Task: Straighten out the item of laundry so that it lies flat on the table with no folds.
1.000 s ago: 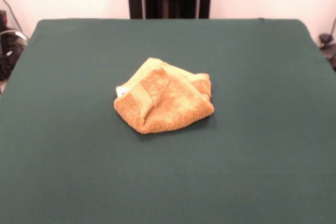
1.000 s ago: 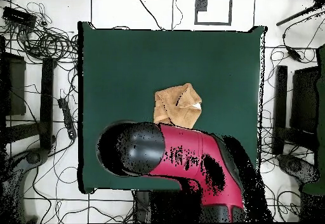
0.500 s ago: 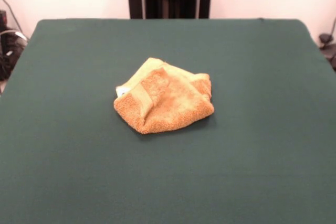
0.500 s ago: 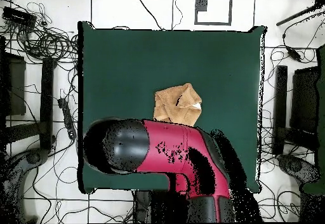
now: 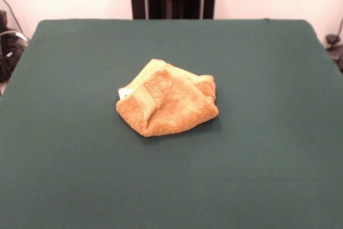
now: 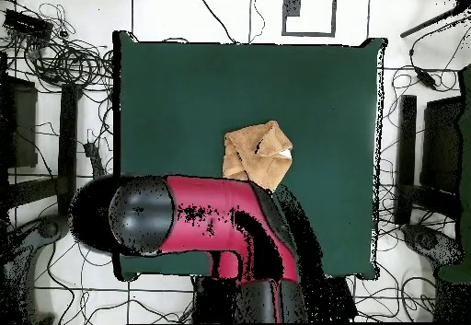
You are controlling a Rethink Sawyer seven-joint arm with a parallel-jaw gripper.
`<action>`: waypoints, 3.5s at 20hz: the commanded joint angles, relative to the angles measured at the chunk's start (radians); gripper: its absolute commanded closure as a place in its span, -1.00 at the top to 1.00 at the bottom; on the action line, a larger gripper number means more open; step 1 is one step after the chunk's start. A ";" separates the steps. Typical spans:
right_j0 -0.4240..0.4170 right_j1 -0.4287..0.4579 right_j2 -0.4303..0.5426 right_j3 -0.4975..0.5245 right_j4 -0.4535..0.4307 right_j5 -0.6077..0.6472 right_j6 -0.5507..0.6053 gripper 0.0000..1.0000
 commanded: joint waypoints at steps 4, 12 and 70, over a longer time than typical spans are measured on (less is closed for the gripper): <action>0.238 0.123 0.046 -0.117 0.045 0.043 0.451 1.00; 0.263 0.255 0.017 -0.299 0.015 0.102 0.470 1.00; -0.247 0.838 0.461 -0.369 -0.516 -0.299 -0.023 1.00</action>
